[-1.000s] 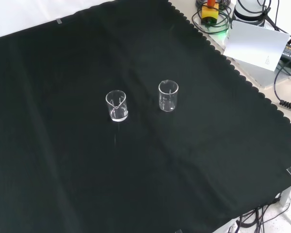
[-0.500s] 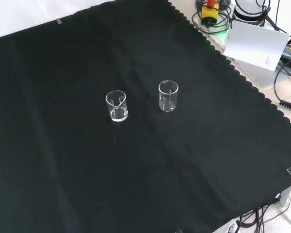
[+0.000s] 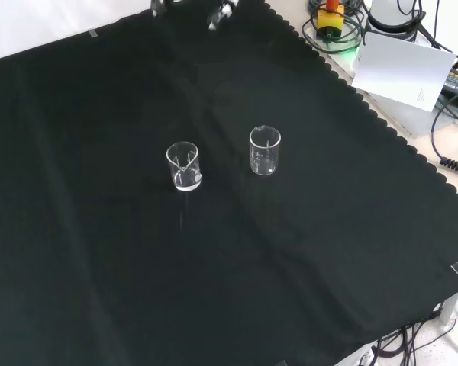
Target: Pick up the beaker on the right.
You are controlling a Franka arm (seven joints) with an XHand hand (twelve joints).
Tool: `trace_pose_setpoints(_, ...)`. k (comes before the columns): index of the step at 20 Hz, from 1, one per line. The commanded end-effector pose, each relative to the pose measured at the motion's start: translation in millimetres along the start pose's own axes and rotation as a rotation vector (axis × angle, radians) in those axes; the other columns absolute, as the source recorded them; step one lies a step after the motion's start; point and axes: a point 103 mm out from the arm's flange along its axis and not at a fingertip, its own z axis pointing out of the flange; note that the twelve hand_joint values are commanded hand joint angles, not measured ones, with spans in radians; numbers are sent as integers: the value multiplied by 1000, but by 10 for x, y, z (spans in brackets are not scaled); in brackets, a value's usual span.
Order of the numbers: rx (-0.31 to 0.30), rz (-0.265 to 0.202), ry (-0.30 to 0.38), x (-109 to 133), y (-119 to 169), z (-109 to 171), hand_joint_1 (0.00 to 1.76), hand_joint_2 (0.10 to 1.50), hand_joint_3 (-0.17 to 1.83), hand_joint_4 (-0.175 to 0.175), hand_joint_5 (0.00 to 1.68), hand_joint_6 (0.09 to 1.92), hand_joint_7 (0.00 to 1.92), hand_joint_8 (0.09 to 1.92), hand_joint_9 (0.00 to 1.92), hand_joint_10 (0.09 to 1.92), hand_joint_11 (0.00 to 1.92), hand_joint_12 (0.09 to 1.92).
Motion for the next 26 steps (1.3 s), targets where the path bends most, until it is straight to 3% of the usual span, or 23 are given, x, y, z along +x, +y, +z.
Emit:
trace_pose_setpoints(1, 33, -43, 97, -44, 746, 655, 804, 672, 631, -25, 391, 87, 160, 643, 360, 659, 134, 1392)
trace_pose_setpoints(9, 72, -108, 177, 43, 933, 1149, 790, 617, 633, -30, 358, 87, 150, 651, 365, 678, 113, 1400)
trace_pose_setpoints(26, 158, -191, 275, 88, 1044, 1828, 776, 567, 606, -36, 357, 87, 157, 663, 362, 672, 133, 1402)
